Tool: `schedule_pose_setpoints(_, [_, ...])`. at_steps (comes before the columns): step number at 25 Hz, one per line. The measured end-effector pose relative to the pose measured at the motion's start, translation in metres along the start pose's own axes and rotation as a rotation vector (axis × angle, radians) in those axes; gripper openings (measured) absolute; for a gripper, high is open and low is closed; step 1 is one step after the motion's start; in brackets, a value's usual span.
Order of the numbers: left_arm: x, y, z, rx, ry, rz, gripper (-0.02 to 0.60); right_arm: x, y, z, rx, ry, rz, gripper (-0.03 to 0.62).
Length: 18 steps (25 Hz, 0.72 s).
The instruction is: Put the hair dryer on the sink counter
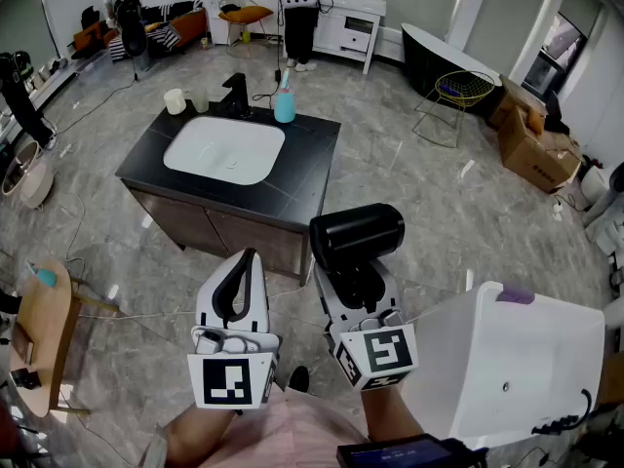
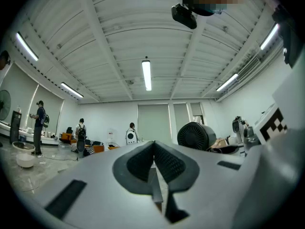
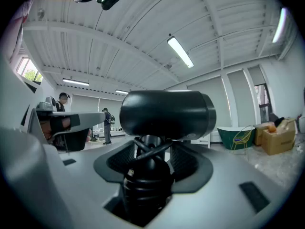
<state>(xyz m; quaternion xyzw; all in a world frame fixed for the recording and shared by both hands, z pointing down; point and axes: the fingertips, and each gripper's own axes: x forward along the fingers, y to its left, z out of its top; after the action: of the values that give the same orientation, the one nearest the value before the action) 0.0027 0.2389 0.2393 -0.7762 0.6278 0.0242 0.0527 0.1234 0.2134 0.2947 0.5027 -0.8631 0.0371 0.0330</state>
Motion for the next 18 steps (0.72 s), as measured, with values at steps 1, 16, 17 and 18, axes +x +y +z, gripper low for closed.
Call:
schedule_pose_setpoints(1, [0.000, -0.001, -0.001, 0.001, -0.002, -0.001, 0.009, -0.001, -0.001, 0.000, 0.000, -0.001, 0.000, 0.242])
schedule_pose_setpoints(16, [0.008, -0.008, -0.013, -0.001, 0.005, 0.033, 0.009, -0.001, -0.028, 0.001, 0.022, -0.015, -0.006, 0.242])
schedule_pose_setpoints(17, [0.010, -0.008, -0.014, 0.000, 0.008, 0.035, 0.009, 0.001, -0.031, 0.000, 0.022, -0.011, -0.005, 0.242])
schedule_pose_setpoints(18, [0.011, -0.007, -0.016, -0.002, 0.010, 0.038, 0.009, 0.003, -0.034, 0.000, 0.022, -0.007, -0.006, 0.242])
